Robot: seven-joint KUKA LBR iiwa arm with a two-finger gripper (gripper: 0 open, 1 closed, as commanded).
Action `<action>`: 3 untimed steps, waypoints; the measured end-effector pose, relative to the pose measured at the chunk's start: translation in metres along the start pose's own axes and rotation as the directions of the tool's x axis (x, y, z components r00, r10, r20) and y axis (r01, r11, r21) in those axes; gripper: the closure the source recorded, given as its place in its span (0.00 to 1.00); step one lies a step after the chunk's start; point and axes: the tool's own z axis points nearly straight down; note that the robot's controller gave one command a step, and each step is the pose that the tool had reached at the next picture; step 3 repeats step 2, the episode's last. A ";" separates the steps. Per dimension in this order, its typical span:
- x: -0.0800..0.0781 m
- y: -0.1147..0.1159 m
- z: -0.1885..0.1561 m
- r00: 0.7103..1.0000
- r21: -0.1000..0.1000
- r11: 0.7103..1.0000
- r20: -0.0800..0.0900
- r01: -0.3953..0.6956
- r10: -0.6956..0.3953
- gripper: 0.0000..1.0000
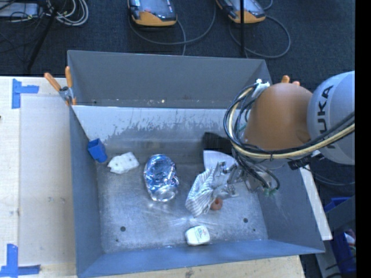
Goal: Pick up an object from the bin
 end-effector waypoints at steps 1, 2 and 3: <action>0.000 0.000 0.000 1.000 0.000 1.000 0.000 0.000 0.000 1.00; -0.005 -0.004 -0.040 1.000 -0.001 1.000 -0.003 0.012 -0.012 1.00; -0.005 -0.004 -0.040 1.000 -0.001 1.000 -0.003 0.012 -0.012 1.00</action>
Offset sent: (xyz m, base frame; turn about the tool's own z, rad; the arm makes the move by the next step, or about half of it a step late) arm 0.0085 -0.0057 0.0566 -0.0163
